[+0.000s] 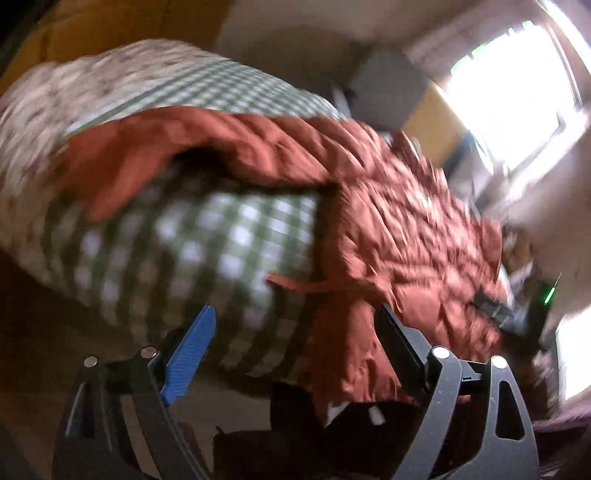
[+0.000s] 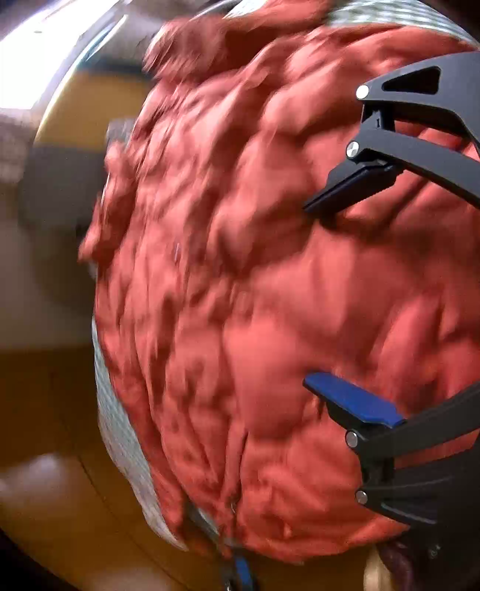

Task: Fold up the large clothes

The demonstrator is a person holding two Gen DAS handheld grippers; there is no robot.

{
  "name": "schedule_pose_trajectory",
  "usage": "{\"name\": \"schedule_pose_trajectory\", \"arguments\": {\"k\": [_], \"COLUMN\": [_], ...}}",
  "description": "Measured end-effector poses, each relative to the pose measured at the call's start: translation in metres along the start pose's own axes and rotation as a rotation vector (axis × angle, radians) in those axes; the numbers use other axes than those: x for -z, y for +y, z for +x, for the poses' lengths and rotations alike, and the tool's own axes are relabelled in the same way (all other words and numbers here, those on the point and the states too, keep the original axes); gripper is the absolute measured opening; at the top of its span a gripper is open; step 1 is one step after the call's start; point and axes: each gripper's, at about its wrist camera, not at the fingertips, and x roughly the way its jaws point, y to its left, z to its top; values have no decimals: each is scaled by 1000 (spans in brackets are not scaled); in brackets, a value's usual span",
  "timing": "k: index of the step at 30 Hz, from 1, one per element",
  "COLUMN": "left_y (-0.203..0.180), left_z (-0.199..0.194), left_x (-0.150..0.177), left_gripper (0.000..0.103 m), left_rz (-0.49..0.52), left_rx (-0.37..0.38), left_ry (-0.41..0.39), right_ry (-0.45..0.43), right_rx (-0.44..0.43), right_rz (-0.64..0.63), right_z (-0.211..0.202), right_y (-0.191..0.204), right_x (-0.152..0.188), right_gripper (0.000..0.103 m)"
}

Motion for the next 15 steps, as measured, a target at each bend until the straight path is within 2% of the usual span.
{"name": "schedule_pose_trajectory", "arguments": {"k": [2,3,6,9,12,13,14,15], "left_y": [18,23,24,-4,-33,-40,-44,-47], "left_z": [-10,-11,-7,7,34,45,54,62], "left_x": [-3,-3,-6,-7,2,9,14,18], "left_gripper": [87,87,86,86,86,82,68,51], "left_rz": [-91,-122,-178,-100,-9,8,25,46], "left_rx": [-26,-30,20,88,109,117,106,91], "left_ry": [-43,-52,-59,-27,56,93,127,159], "right_ry": [-37,-66,-103,-60,28,50,71,71], "right_rx": [7,70,159,224,204,195,178,141], "right_rz": [74,110,268,369,433,431,422,413], "right_z": [-18,-33,-69,-85,-88,-88,-83,-82], "right_y": [-22,-38,-88,-122,-142,-143,-137,-133], "right_x": [5,7,21,41,69,75,79,84], "right_gripper": [82,83,86,89,90,83,71,45]}}
